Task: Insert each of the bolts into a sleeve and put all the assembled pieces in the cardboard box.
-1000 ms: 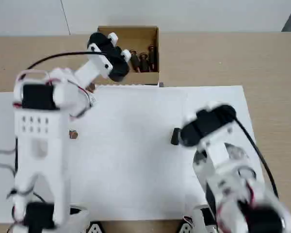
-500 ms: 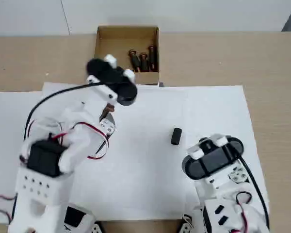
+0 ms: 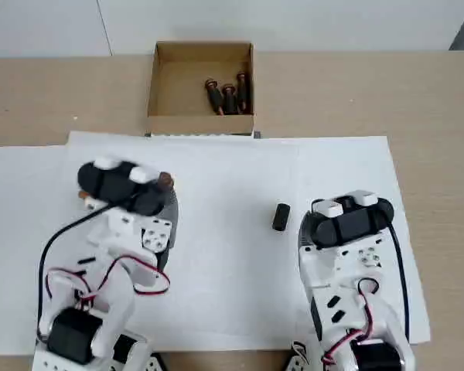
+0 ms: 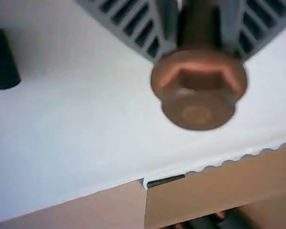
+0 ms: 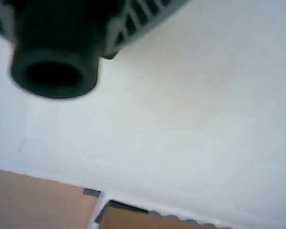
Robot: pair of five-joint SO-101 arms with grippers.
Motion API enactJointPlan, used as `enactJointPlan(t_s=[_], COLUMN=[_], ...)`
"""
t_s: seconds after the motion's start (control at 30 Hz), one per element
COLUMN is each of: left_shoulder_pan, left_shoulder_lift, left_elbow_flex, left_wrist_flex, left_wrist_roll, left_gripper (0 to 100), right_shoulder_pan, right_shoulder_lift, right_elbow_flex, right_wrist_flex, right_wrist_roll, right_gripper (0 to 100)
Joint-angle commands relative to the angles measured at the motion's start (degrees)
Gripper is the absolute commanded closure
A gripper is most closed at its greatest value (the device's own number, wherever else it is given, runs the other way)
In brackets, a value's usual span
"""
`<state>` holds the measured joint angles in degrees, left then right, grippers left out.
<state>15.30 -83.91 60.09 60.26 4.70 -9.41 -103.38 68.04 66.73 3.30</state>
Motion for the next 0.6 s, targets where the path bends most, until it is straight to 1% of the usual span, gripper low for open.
enactJointPlan(t_s=[0.0,0.1,0.23,0.3,0.43,0.53,0.57], left_shoulder_pan=[0.1,0.0,0.0,0.1,0.4,0.4,0.4], left_shoulder_lift=[-5.5,-8.6,-12.8,-15.0,-18.8,-20.5,-20.4], left_elbow_flex=[2.8,6.1,12.7,16.9,24.7,28.2,28.5], left_wrist_flex=[-2.1,-3.9,-10.3,-14.1,-19.7,-21.3,-21.6], left_wrist_roll=[4.7,8.8,12.3,14.7,15.4,16.1,17.5], left_gripper=[99,99,99,99,99,99,99], right_shoulder_pan=[0.0,-0.9,-6.2,-8.8,-13.7,-17.1,-18.2], right_shoulder_lift=[-0.6,-0.6,-0.6,-0.6,-0.6,-0.6,-0.6], right_elbow_flex=[2.3,6.0,10.9,13.6,18.4,20.6,21.2], right_wrist_flex=[-5.7,-9.4,-14.2,-17.4,-22.7,-25.3,-25.9], right_wrist_roll=[-0.5,-0.5,-1.0,-3.2,-4.8,-4.8,-4.8], right_gripper=[99.6,99.6,99.6,99.6,99.6,99.6,99.6])
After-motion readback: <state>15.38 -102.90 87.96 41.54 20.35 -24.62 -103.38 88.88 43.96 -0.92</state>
